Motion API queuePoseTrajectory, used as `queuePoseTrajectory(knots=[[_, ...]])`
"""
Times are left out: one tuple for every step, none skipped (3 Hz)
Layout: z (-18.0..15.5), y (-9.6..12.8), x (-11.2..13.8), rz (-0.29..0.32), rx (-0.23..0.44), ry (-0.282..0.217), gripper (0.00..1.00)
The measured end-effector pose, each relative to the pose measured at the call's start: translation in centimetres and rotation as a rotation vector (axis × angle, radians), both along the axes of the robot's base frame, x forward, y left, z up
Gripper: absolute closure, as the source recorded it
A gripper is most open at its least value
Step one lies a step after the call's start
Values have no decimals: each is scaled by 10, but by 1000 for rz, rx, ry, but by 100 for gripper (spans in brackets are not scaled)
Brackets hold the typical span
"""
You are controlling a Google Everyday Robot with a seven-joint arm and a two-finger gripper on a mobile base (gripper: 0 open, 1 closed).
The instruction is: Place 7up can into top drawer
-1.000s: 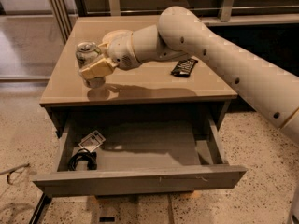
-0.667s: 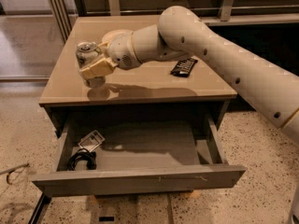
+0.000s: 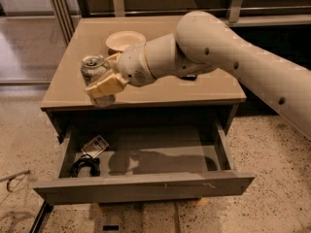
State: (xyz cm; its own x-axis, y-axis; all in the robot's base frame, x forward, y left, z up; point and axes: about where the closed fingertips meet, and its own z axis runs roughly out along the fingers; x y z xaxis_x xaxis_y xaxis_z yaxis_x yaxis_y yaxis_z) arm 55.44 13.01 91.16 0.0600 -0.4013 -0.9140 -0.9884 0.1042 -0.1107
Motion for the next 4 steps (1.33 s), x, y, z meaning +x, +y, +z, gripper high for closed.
queuePoseTrajectory(knots=[[-14, -10, -46, -27, -4, 19, 100], [-53, -27, -84, -91, 6, 36, 100], [-58, -24, -85, -70, -3, 24, 100], [-88, -32, -88, -43, -12, 18, 100]])
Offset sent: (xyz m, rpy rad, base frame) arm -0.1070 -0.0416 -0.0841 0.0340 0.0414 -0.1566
